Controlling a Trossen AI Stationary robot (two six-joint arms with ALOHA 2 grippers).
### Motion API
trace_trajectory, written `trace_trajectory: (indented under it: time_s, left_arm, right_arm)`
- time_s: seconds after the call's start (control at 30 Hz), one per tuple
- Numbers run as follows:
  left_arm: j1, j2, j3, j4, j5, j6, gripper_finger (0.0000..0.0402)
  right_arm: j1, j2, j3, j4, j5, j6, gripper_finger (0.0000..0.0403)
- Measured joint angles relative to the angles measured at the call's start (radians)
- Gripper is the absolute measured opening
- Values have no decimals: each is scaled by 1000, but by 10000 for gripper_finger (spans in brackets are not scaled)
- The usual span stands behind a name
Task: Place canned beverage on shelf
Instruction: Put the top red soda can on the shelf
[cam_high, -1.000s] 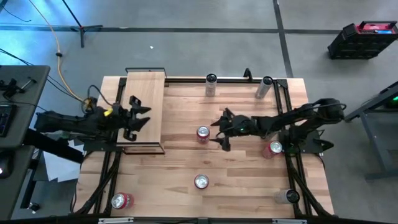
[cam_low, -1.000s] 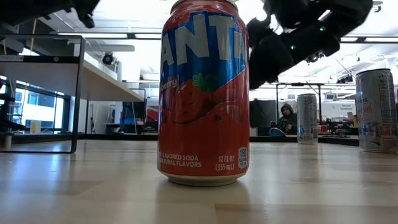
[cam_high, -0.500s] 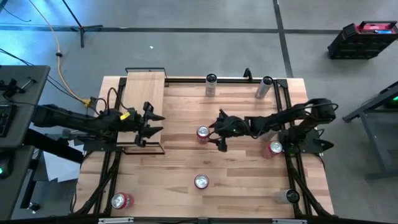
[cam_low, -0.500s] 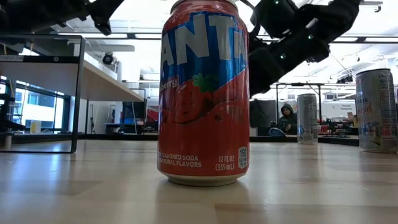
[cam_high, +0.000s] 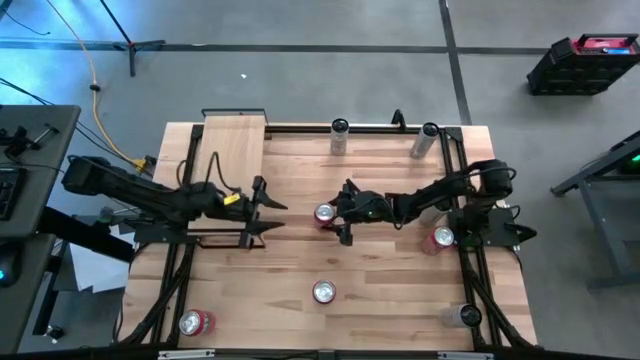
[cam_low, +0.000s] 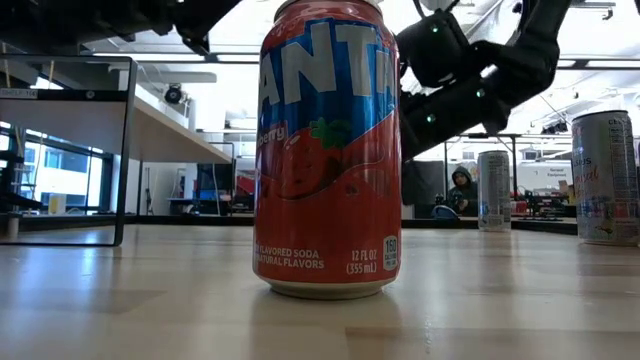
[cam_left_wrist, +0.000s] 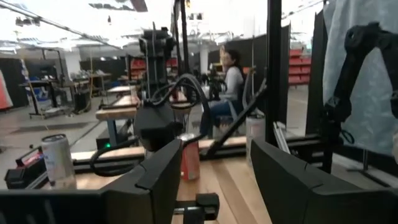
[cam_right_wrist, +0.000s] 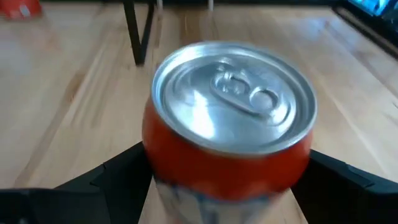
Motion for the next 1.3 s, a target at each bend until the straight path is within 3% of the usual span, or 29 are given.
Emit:
trace_trajectory:
  time_s: [0.2,0.53,0.73,0.83,0.93,1.07,1.3]
  left_arm:
    - [0,24,8,-1,0,-17,184]
    - [0,23,8,1,-39,-18,184]
    - [1,86,68,-56,-41,-60,184]
    - [1,142,138,-177,-43,-45,184]
    - [1,184,219,-335,-99,-36,184]
    - [1,210,332,-576,-197,-36,185]
    - [4,219,457,-792,-224,-28,223]
  right_arm:
    - [13,94,-1,120,-31,20,334]
    - [12,121,-1,178,-21,22,360]
    - [12,121,-1,181,-22,10,313]
    - [12,121,-1,181,-29,-4,284]
    - [12,120,0,175,-29,-4,283]
    - [15,82,32,33,-29,-6,284]
    - [35,-14,154,-372,56,-71,290]
